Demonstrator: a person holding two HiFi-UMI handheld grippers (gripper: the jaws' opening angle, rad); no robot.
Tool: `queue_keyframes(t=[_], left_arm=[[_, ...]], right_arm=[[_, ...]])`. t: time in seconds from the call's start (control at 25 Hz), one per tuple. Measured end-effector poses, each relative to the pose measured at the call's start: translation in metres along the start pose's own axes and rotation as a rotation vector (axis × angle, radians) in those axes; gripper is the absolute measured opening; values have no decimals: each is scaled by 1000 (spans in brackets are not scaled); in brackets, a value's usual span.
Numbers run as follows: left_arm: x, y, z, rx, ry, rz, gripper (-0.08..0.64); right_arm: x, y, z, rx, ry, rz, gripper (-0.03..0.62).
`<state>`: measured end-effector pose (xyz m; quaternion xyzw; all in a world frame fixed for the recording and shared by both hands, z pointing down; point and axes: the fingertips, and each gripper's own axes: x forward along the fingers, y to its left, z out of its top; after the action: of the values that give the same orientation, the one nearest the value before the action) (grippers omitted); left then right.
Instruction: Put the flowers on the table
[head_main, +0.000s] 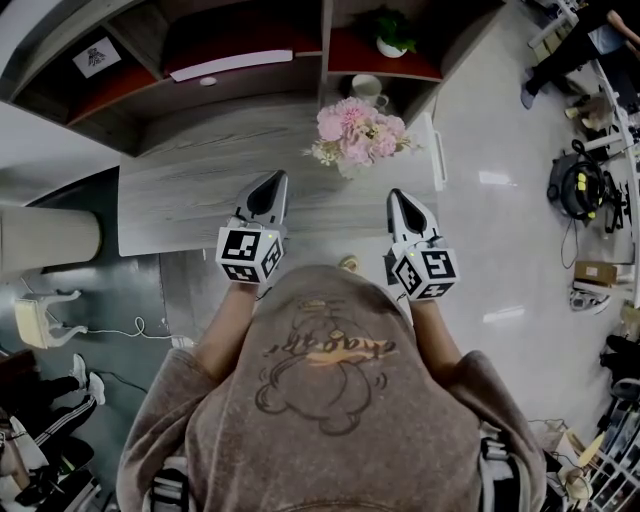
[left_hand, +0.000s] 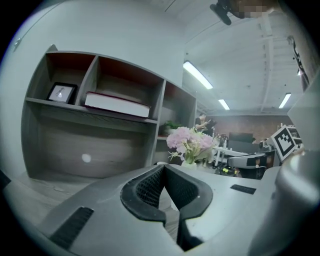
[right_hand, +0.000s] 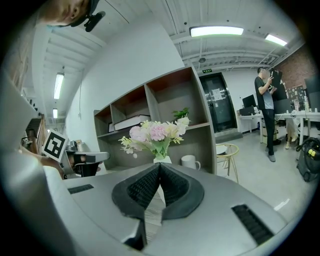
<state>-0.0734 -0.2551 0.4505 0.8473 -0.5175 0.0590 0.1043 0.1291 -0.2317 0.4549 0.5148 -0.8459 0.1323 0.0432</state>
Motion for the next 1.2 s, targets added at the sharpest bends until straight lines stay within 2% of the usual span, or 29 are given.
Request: queue_keyframes(t=[0.48,1.2], left_arm=[[8,-3,-1,-12,2,-6,17],[7,-2,1,-29,1,-34,17]], right_arm=[[5,-6,-1,4,-3,9,-15],[8,-8,-2,13,2,-22,-15]])
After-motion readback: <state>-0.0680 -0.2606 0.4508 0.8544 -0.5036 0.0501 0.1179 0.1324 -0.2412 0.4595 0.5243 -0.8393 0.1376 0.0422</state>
